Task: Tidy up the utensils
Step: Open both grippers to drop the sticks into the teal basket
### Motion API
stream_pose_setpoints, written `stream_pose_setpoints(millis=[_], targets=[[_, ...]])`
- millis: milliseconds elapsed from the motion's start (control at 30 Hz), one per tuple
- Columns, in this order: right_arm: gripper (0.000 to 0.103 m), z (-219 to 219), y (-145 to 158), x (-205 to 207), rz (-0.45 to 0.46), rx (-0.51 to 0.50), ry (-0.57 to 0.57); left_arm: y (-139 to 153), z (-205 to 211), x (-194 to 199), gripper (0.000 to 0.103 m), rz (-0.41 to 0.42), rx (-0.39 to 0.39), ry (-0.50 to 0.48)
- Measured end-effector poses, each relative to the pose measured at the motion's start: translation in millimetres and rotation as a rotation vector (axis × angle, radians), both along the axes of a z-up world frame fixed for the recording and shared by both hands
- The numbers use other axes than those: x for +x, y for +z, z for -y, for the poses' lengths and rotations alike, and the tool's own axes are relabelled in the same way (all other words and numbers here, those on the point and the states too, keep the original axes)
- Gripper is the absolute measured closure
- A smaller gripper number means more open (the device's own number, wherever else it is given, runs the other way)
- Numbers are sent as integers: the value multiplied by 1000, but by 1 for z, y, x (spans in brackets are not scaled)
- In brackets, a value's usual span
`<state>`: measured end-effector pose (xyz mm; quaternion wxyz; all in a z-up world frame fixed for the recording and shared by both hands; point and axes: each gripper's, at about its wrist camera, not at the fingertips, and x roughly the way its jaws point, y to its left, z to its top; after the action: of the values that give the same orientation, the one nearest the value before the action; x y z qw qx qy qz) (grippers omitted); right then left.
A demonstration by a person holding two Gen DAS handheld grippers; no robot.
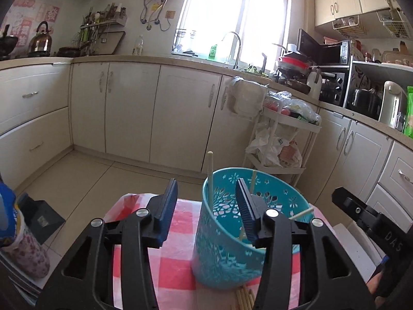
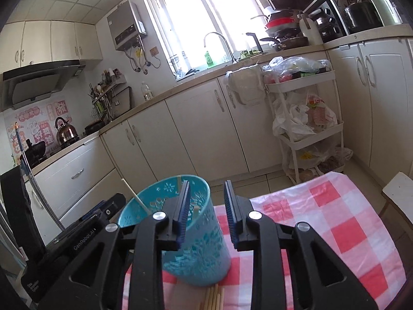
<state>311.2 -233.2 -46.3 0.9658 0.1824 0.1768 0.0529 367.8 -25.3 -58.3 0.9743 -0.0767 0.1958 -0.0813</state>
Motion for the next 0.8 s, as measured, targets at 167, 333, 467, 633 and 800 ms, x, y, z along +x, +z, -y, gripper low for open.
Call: stream_pose_setpoints(millis=[167, 333, 467, 633, 800], targets=[[67, 3, -11, -40, -58, 2, 12, 0, -3, -38, 44, -53, 81, 46], [65, -3, -25, -66, -115, 9, 29, -3, -8, -69, 34, -95, 119, 63], [64, -6, -35, -76, -155, 12, 38, -5, -11, -86, 31, -114, 142, 60], [63, -10, -43, -83, -186, 12, 44, -5, -13, -93, 29, -131, 153, 60], [63, -11, -50, -84, -211, 12, 48, -4, -14, -97, 28, -138, 156, 53]])
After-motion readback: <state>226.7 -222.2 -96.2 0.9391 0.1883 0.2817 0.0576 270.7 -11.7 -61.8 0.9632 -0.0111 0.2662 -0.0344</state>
